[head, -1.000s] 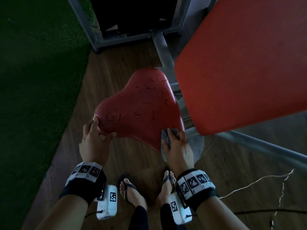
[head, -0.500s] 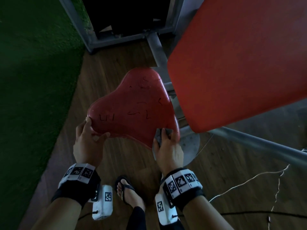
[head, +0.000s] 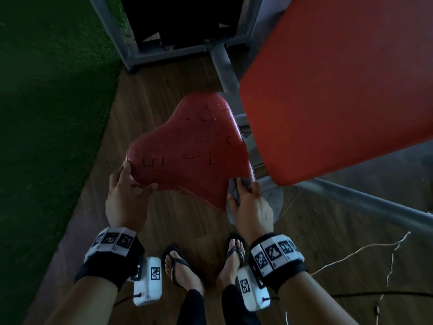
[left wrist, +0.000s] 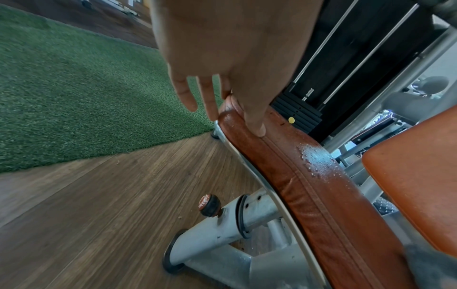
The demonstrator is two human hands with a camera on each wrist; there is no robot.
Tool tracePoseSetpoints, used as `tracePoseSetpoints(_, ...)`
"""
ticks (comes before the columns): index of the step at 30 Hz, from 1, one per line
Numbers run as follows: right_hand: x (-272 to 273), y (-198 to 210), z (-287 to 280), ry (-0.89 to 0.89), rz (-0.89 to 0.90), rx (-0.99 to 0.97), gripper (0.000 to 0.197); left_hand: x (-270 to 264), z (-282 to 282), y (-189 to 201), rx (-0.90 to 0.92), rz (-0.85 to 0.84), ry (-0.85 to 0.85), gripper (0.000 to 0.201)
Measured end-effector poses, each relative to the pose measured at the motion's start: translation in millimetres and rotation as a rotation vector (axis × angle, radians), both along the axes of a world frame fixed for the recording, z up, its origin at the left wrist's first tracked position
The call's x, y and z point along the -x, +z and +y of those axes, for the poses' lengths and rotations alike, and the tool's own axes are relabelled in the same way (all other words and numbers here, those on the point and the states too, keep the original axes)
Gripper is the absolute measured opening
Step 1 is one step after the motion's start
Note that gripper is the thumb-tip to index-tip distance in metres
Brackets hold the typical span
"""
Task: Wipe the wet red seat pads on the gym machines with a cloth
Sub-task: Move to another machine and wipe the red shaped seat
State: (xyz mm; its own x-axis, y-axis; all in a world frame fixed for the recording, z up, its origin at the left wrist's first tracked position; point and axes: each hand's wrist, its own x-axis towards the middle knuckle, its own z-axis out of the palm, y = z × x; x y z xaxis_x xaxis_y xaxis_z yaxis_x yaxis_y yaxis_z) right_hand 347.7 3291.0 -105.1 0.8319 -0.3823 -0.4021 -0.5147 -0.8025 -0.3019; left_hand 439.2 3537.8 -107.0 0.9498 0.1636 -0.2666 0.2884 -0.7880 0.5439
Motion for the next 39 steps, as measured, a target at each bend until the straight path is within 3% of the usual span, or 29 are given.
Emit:
tracePoseSetpoints(6,-11,-7,-5,0.066,-0.003,0.060,0.056,0,-2,2,0.007,0.005,0.004,0.083)
tracePoseSetpoints(12,-47,-11,-15,-0.050,-0.060,0.115,0.049,-1,-3,5,0.026,0.014,0.007,0.082)
tracePoseSetpoints(18,-26,3,-18,-0.097,-0.240,-0.024,0.046,0,-2,5,0.034,-0.004,0.009,0.082)
tracePoseSetpoints(23,-26,20,-15,-0.098,-0.385,0.092,0.046,2,-2,3,0.029,0.000,0.024,0.083)
tracePoseSetpoints(26,-31,15,2,-0.069,-0.259,-0.008,0.055,3,-2,4,0.041,0.003,0.029,0.083)
tracePoseSetpoints(30,-27,7,11,-0.009,-0.123,0.026,0.063,3,-1,4,0.032,0.002,0.018,0.082)
tracePoseSetpoints(39,-26,-7,-8,-0.022,-0.124,-0.111,0.065,4,-1,2,0.047,0.007,0.038,0.082)
